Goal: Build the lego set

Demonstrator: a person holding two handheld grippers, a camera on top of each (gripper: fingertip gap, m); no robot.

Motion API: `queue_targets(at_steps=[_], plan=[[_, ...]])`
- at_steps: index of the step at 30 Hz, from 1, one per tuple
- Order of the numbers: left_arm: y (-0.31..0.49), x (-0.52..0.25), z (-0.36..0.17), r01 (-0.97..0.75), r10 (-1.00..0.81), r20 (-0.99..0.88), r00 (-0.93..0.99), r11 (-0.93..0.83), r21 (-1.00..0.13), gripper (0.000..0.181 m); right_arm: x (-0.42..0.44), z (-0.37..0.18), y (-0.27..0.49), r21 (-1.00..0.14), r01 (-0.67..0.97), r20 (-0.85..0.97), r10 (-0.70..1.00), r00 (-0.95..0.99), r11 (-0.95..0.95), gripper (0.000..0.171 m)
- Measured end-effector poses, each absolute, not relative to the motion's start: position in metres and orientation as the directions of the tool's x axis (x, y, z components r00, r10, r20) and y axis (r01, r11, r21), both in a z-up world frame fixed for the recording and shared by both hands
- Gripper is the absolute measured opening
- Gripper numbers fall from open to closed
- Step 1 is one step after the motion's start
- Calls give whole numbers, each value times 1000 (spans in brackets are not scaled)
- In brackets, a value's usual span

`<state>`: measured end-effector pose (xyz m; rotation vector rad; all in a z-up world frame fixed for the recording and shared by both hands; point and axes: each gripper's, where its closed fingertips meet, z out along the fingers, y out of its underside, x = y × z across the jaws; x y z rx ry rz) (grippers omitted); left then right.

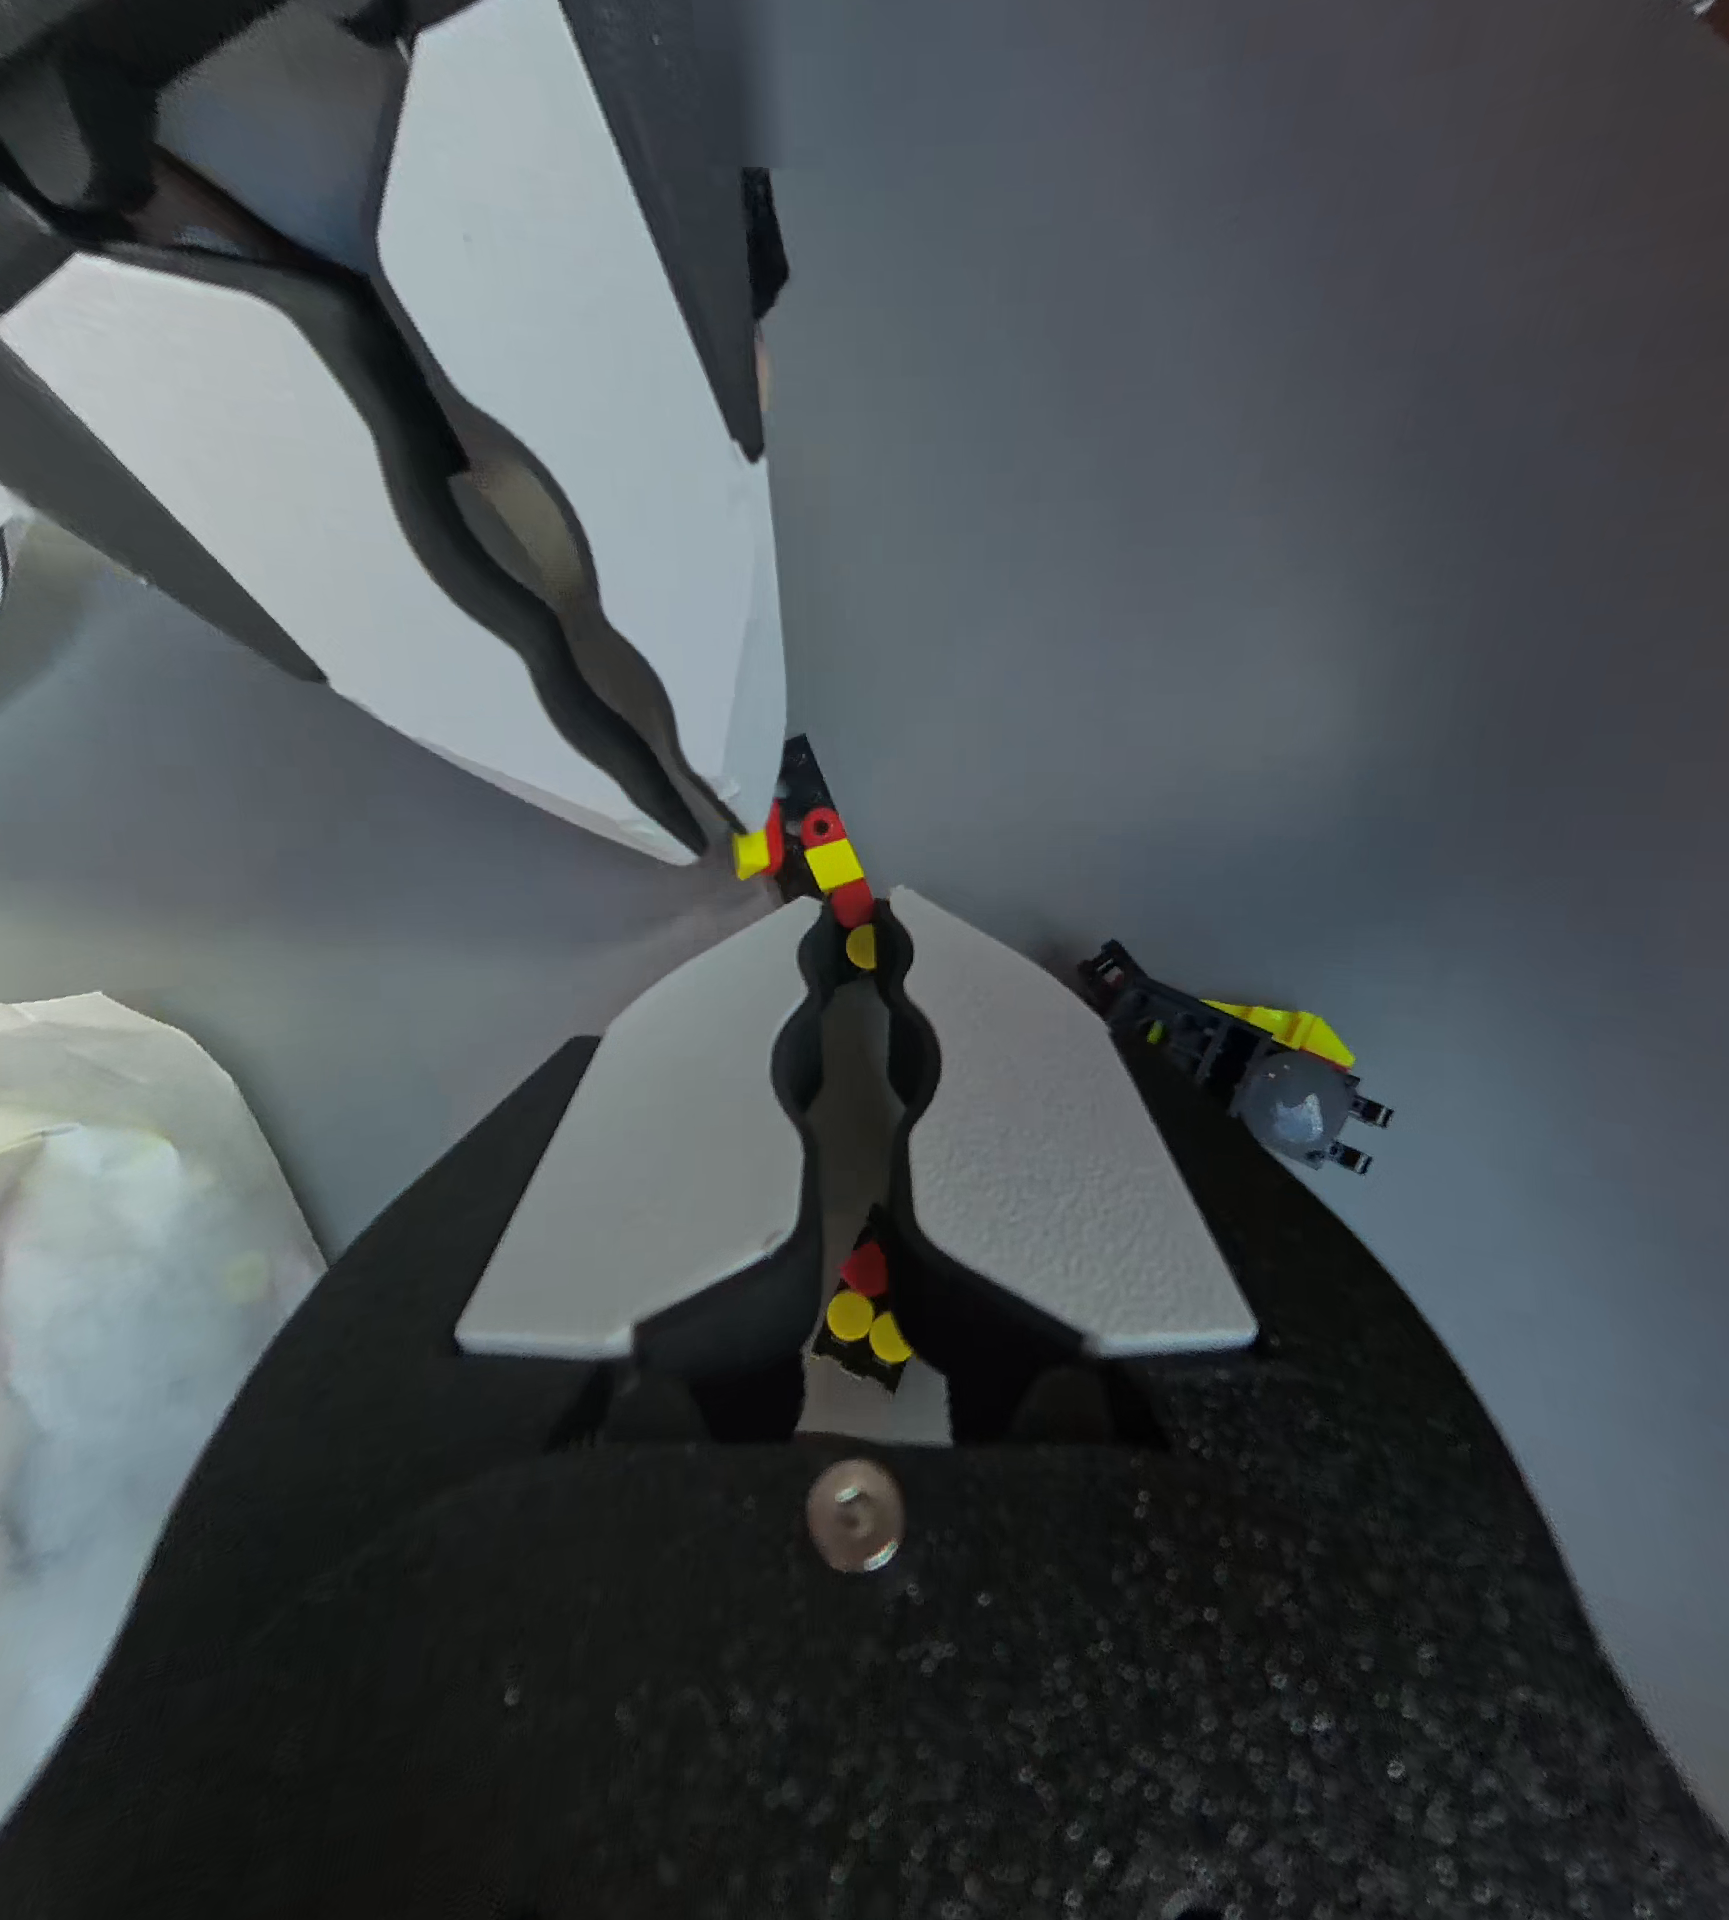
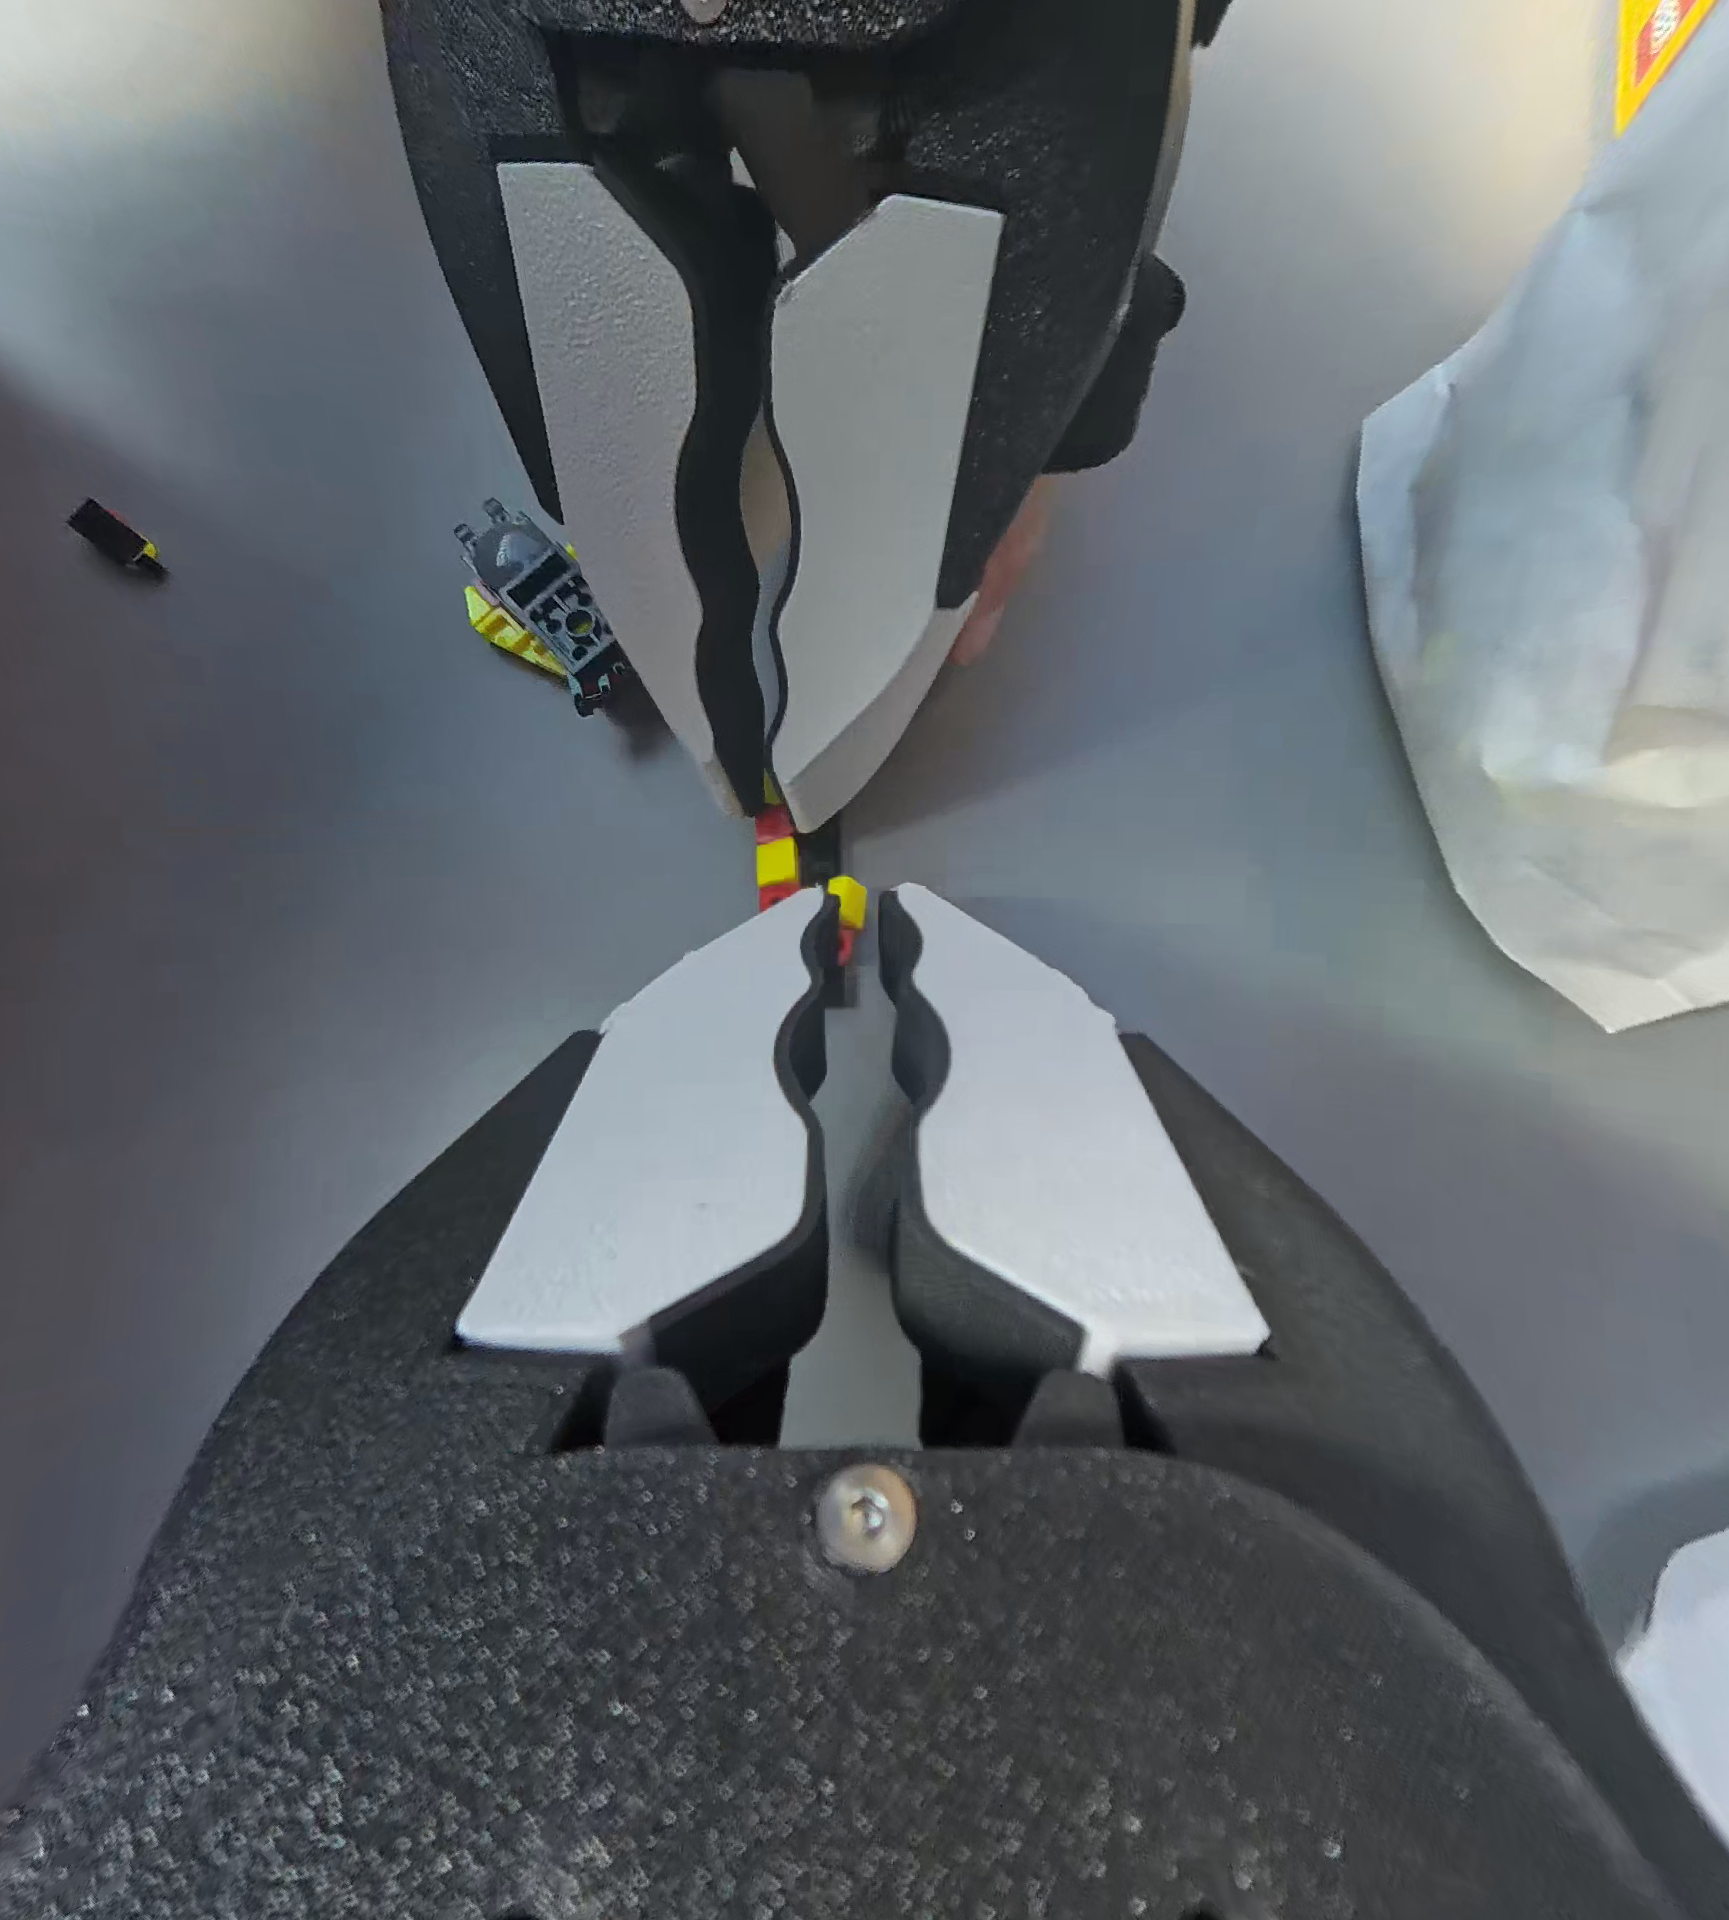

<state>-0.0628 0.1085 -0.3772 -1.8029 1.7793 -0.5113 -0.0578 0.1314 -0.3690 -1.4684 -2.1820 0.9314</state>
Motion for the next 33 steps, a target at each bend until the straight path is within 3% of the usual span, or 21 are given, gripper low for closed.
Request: queue_targets(at_steps=[4, 9, 14, 18, 33], plan=[[108, -63, -373, -779, -983, -172, 62, 59, -624, 4, -49, -370, 140, -701, 675, -45, 931, -362, 229, 11], [114, -68, -356, -714, -971, -160, 176, -14, -700, 15, -47, -375, 151, -682, 691, 50, 958, -282, 239, 13], [145, -77, -362, -683, -915, -93, 392, -222, -696, 11, -54, -384, 147, -660, 699, 64, 948, -311, 274, 12], [139, -72, -372, -730, -932, -114, 345, -190, -657, 12, -54, -384, 136, -645, 694, 94, 934, -344, 320, 13], [132, -56, -378, -714, -967, -29, 254, -167, -679, 8, -62, -385, 137, -645, 706, 92, 947, -308, 293, 8]])
